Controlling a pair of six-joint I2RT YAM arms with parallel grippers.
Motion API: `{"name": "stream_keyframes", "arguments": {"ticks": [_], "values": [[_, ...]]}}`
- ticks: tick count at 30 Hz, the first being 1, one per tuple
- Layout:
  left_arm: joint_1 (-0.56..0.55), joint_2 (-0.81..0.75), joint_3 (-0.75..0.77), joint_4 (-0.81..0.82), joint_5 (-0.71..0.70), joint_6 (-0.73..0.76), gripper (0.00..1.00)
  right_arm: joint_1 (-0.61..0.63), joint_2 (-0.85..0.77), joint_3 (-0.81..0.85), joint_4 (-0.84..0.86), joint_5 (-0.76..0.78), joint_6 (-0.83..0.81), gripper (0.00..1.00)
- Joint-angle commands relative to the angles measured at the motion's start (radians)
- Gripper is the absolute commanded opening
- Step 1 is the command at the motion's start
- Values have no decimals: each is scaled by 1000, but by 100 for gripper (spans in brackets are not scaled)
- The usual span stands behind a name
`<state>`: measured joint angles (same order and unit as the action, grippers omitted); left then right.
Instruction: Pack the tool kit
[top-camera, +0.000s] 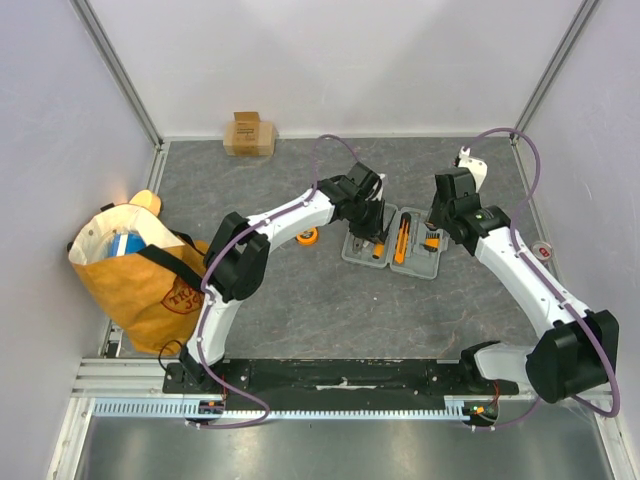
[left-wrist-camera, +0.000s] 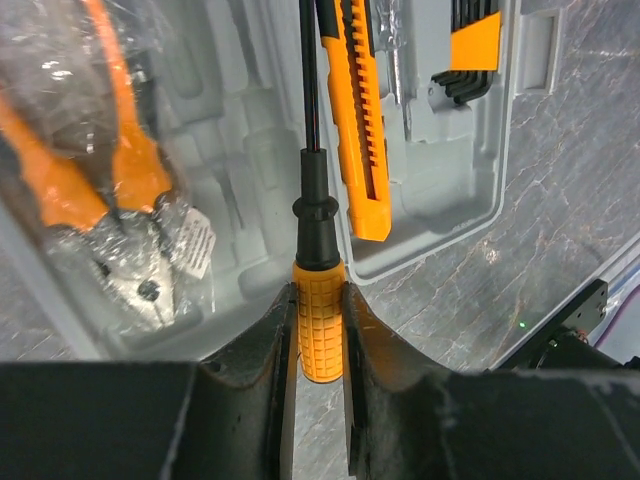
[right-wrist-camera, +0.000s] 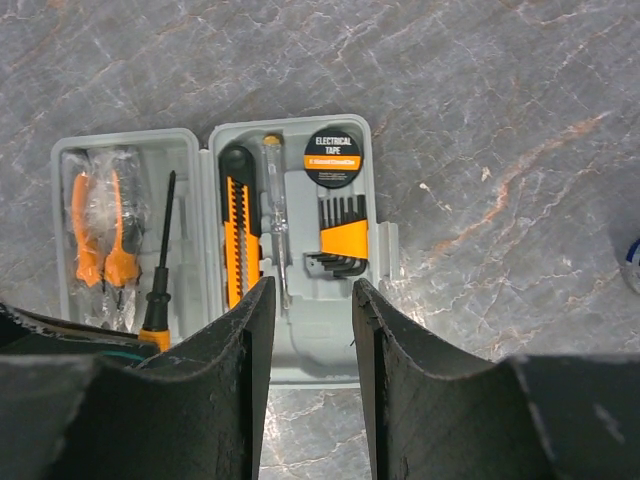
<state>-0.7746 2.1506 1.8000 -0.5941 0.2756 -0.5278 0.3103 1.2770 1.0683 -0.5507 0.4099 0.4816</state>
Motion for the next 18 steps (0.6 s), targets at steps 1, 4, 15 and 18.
{"name": "stream_keyframes", "arguments": {"ticks": [1, 4, 15, 18], "values": [[-12, 48, 64, 60, 45, -55, 2, -16, -28, -13, -21, 36, -6, 44], [-15, 75, 71, 69, 8, -78, 2, -20, -33, -18, -22, 35, -9, 43], [-23, 88, 42, 66, -131, -159, 2, -31, -30, -33, -25, 17, -18, 43], [-23, 106, 47, 66, -113, -167, 2, -31, -25, -36, -23, 15, -21, 43]]}}
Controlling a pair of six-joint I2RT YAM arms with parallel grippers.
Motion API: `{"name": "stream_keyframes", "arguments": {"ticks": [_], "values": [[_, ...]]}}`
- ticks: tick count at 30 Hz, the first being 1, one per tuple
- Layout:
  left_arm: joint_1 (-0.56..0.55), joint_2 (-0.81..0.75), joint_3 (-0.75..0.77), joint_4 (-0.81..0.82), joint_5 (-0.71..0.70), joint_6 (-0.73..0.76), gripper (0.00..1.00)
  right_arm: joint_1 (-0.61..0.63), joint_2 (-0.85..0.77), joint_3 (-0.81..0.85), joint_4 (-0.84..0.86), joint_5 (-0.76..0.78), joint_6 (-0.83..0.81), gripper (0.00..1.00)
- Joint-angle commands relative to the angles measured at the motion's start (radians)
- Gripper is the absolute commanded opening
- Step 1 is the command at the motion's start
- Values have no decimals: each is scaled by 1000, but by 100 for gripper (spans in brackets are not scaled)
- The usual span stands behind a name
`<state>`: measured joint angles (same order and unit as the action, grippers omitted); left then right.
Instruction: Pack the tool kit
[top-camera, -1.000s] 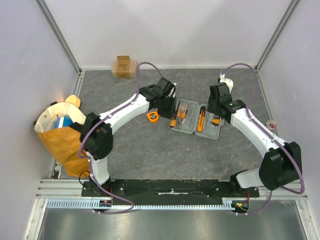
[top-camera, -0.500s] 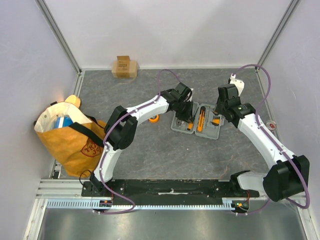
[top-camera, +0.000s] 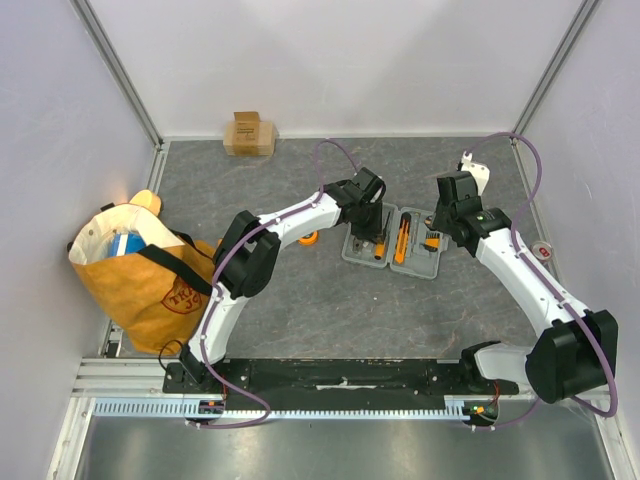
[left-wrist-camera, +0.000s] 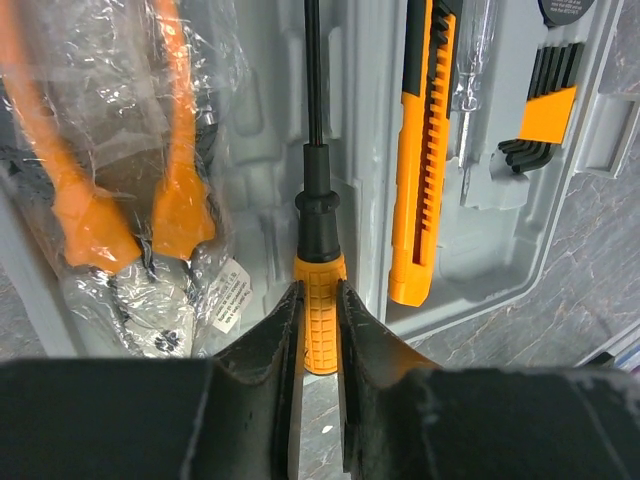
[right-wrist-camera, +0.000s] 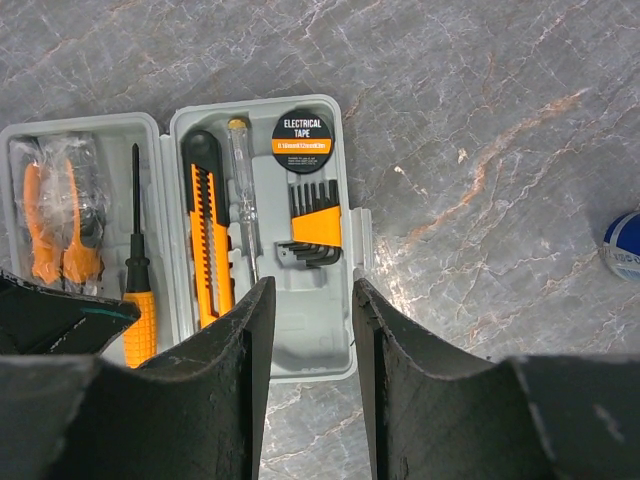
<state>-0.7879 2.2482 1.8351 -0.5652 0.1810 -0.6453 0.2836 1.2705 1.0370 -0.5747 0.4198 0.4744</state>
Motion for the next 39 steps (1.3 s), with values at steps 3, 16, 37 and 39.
{"name": "stream_keyframes", "arguments": {"ticks": [3, 16, 37, 39], "values": [[-11, 42, 36, 21, 20, -50, 2, -7, -17, -5, 3, 1, -16, 43], [-20, 44, 50, -16, 23, -17, 7, -12, 27, 44, 45, -140, -31, 44], [-11, -33, -14, 67, 58, -134, 30, 12, 466, 251, 217, -392, 20, 12], [-10, -24, -16, 76, 84, -146, 29, 11, 507, 273, 211, -391, 17, 12]]}}
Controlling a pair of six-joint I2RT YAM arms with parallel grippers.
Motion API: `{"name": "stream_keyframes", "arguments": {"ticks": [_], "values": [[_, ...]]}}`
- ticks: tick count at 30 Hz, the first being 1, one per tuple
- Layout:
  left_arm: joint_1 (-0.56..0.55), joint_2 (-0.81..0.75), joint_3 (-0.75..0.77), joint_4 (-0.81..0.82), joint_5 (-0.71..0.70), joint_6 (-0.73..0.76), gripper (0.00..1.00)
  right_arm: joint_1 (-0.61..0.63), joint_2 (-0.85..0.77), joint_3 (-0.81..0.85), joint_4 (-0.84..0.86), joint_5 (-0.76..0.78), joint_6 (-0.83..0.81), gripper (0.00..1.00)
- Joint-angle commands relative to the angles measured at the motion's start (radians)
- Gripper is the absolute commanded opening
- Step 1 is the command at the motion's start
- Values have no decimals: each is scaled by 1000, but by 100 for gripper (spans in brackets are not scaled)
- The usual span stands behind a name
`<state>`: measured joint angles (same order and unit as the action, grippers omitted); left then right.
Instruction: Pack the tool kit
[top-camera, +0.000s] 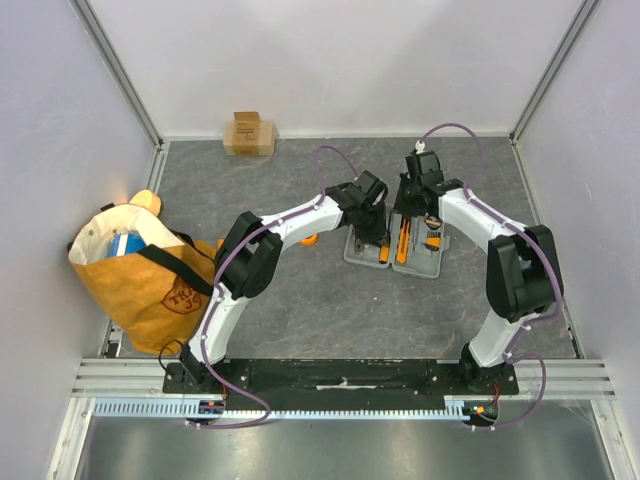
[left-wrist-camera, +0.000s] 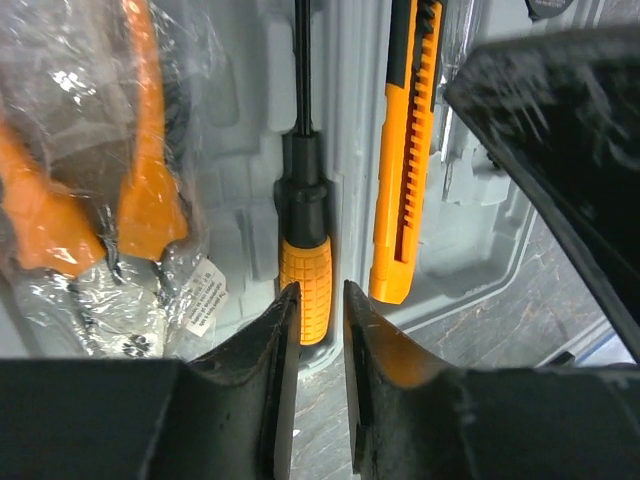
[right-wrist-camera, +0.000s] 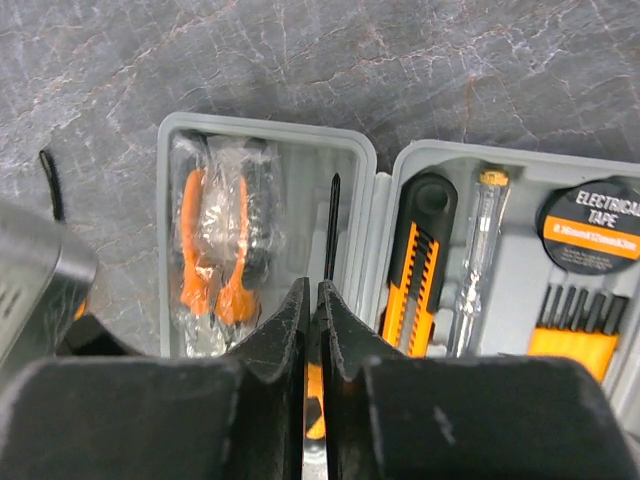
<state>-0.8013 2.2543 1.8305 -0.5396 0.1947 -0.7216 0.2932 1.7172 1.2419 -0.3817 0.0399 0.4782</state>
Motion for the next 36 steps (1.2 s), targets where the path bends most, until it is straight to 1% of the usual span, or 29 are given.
{"name": "stream_keyframes", "arguments": {"ticks": [1, 5, 10, 17, 26, 32, 36], "values": [[2, -29, -11, 49, 78, -75, 29, 1, 79, 79, 17, -14, 8, 12], [7, -24, -17, 50, 104, -87, 29, 4, 125, 94, 15, -15, 3, 12], [19, -6, -22, 12, 94, -91, 28, 7, 165, 90, 55, -6, -3, 11], [24, 19, -23, -11, 106, -76, 26, 8, 211, 111, 67, 20, 7, 6], [27, 60, 4, -49, 158, -55, 25, 15, 225, 99, 52, 78, 30, 1], [25, 82, 33, -102, 140, -41, 24, 18, 239, 100, 37, 112, 51, 0], [24, 90, 36, -134, 127, -41, 23, 18, 272, 119, -5, 149, 86, 0]]}}
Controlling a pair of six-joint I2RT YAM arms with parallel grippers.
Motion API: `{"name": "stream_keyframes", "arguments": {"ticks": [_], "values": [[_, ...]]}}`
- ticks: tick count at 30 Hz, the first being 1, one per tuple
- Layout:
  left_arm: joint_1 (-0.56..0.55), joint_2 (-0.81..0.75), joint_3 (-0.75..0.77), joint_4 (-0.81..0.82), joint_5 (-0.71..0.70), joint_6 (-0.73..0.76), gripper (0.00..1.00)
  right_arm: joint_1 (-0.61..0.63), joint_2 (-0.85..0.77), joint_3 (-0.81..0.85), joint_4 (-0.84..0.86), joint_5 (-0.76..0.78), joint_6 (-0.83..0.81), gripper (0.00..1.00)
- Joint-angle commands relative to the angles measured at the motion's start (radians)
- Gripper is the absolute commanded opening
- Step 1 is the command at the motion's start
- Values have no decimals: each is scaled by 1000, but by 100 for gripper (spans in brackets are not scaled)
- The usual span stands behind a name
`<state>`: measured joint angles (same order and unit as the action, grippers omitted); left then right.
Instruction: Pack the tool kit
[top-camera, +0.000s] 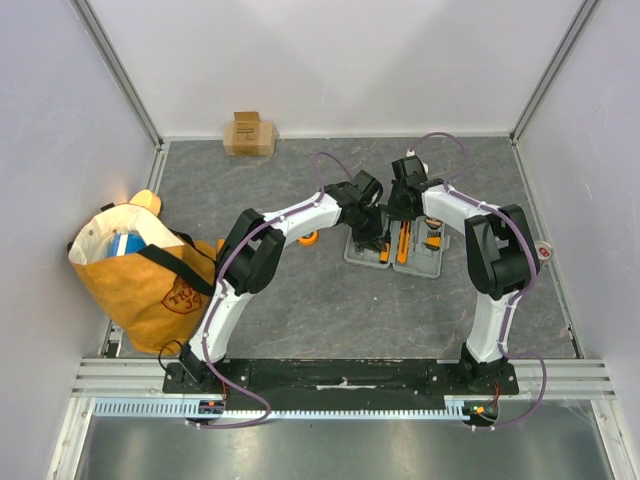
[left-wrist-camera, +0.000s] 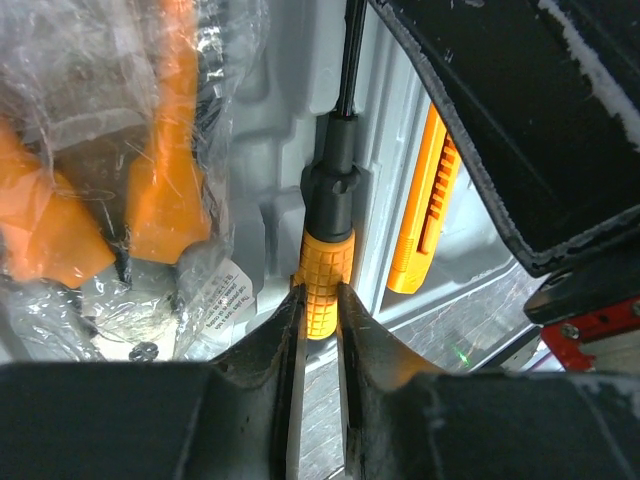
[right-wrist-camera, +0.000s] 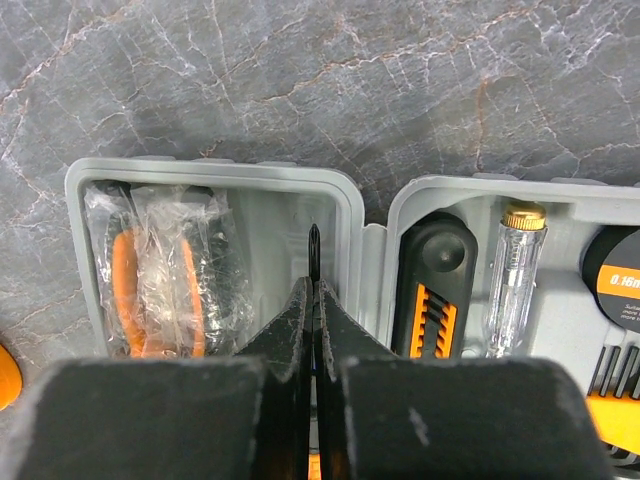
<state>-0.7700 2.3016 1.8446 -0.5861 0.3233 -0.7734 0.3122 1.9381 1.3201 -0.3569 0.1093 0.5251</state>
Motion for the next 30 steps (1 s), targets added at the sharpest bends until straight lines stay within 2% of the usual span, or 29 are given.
{"name": "stream_keyframes", "arguments": {"ticks": [1, 13, 22, 26, 30], "values": [[-8, 45, 21, -89, -4, 11, 22, -1, 59, 44, -40, 84, 52, 0], [-6, 107, 67, -162, -10, 2, 18, 2, 124, 13, -111, 145, 171, 0], [8, 121, 84, -178, 14, -24, 15, 10, 170, 36, -151, 173, 191, 0], [20, 91, 94, -161, 19, -21, 16, 21, 127, 67, -148, 188, 185, 0], [43, 13, 97, -109, 31, -12, 23, 21, 39, 131, -148, 220, 187, 0]]}}
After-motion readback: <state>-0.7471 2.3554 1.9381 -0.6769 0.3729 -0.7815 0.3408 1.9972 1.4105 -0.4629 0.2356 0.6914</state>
